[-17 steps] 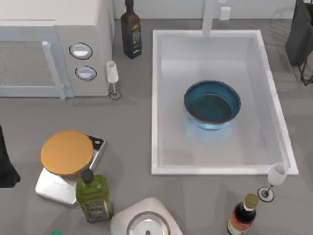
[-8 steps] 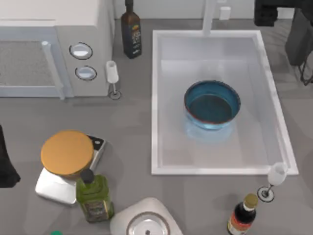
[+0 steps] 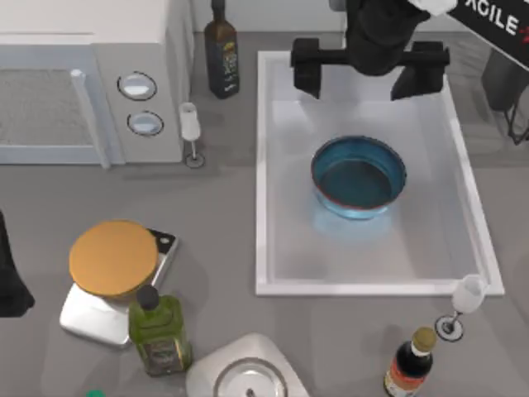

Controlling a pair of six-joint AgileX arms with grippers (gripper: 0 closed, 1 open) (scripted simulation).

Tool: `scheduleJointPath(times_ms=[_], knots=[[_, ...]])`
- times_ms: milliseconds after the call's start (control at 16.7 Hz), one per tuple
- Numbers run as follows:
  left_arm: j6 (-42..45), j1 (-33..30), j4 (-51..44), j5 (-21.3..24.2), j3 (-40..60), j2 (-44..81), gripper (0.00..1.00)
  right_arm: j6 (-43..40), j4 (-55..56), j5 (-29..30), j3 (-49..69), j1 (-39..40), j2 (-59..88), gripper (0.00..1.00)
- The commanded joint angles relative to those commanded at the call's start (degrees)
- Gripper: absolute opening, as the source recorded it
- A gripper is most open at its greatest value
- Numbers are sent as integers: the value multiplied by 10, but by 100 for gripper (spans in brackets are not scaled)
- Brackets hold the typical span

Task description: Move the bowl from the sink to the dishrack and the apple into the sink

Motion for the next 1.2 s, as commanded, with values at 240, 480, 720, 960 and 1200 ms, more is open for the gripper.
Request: scheduleJointPath(times_ms=[240,480,720,960,1200], knots=[[0,0,0,0,0,0,100,41,-62,2,115,32,117,100],[0,0,0,0,0,0,100,59,-85,3,160,45,164,100],[0,0,0,0,0,0,100,59,-85,3,160,45,164,100],[0,0,0,0,0,0,100,56,-63,2,157,42,182,100],[0,0,0,0,0,0,100,51,2,2,149,37,238,100]])
